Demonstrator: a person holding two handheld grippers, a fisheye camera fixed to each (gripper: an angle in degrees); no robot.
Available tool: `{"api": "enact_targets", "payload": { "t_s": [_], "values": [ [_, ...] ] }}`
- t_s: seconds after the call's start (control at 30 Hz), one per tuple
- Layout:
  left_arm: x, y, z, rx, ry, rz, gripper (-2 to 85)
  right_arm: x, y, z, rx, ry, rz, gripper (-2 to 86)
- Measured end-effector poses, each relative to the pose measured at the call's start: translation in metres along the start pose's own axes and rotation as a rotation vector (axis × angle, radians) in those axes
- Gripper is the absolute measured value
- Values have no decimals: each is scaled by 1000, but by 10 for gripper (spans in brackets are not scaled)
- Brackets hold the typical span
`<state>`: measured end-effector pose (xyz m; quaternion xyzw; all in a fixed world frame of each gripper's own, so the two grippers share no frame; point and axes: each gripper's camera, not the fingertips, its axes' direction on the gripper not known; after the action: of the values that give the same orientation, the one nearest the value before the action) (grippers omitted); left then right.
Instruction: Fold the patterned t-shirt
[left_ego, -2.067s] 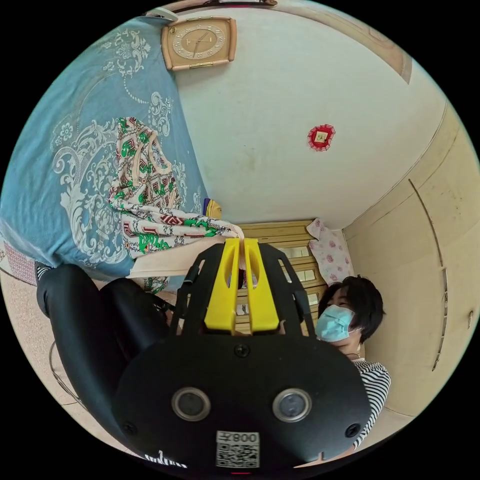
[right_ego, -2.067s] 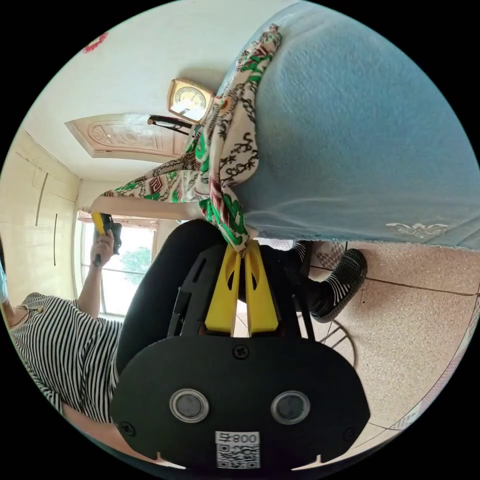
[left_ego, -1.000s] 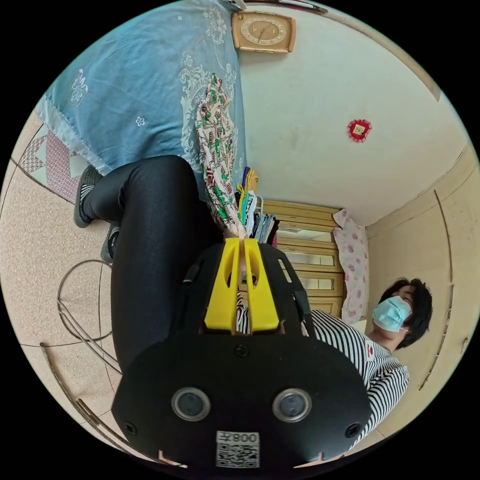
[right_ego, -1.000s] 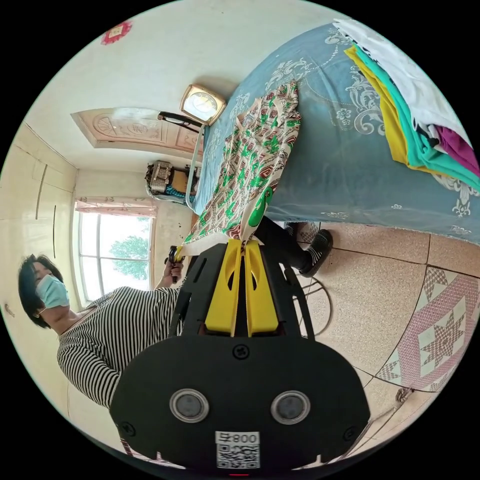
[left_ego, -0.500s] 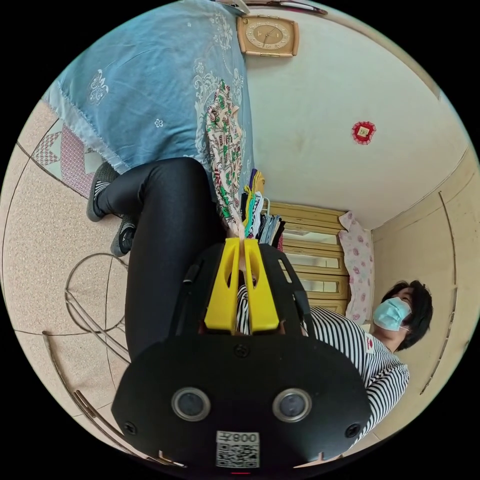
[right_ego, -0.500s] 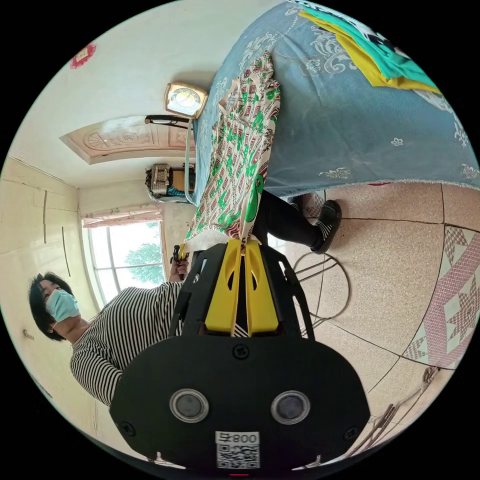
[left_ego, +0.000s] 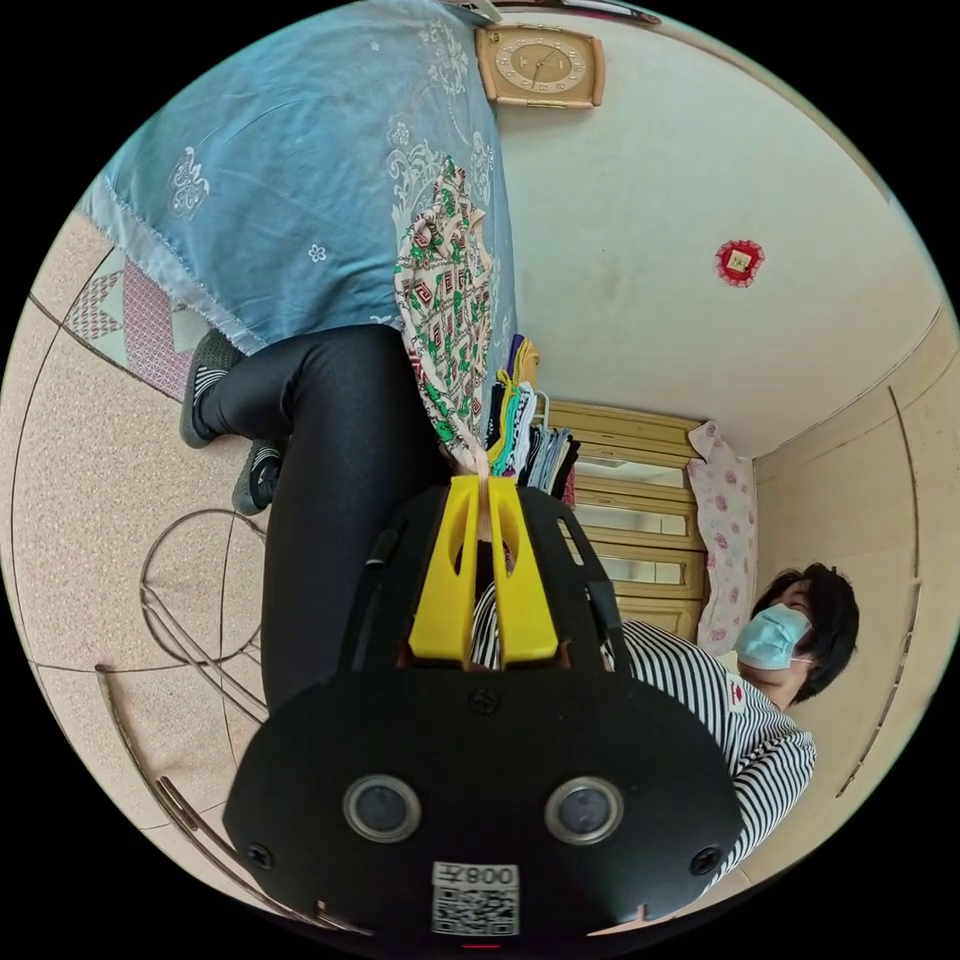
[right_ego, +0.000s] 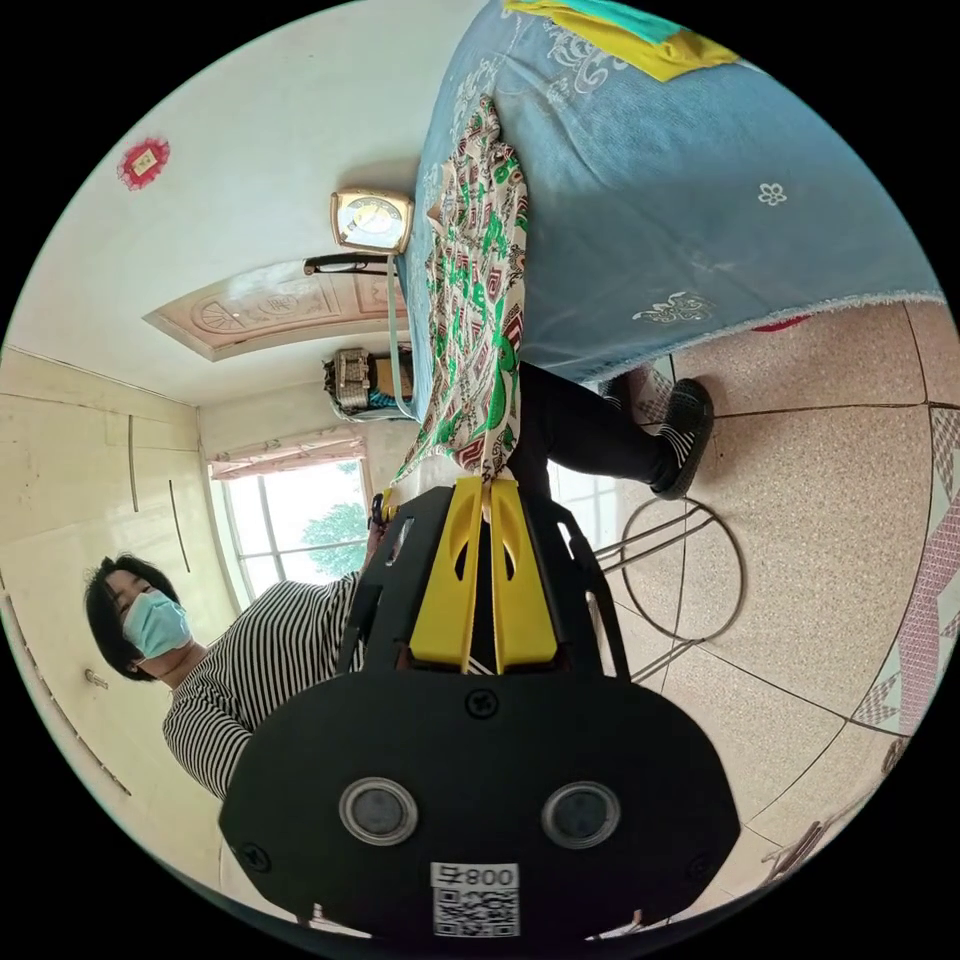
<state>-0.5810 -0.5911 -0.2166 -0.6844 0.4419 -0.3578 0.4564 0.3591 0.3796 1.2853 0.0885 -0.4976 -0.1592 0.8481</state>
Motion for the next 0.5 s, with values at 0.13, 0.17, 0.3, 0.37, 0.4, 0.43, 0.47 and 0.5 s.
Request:
{"api": "enact_targets", "payload": {
  "t_s": [0.13, 0.17, 0.3, 0.37, 0.4, 0.43, 0.47, 0.5],
  "values": [
    [2, -5, 0, 2, -14, 1, 17, 19, 7, -7, 21, -47, 10, 10],
    [3, -6, 1, 3, -15, 5, 17, 23, 10, -10, 27, -55, 13, 11],
    [3, -11, 5, 3, -6, 5, 18, 29, 19, -28, 76, -94, -29, 17],
    [3, -14, 7, 3, 0, 2, 18, 34, 22, -34, 107, -104, -43, 25],
    [4, -14, 8, 1, 0, 1, 18, 39, 23, -36, 122, -113, -45, 33],
    [4, -15, 9, -2, 0, 0, 18, 43, 24, -36, 129, -118, -44, 38],
    [5, -16, 9, -4, -4, -2, 18, 51, 26, -37, 144, -129, -33, 47],
    [5, -17, 9, -6, -6, -2, 17, 60, 29, -36, 154, -142, -23, 58]
  ]
}}
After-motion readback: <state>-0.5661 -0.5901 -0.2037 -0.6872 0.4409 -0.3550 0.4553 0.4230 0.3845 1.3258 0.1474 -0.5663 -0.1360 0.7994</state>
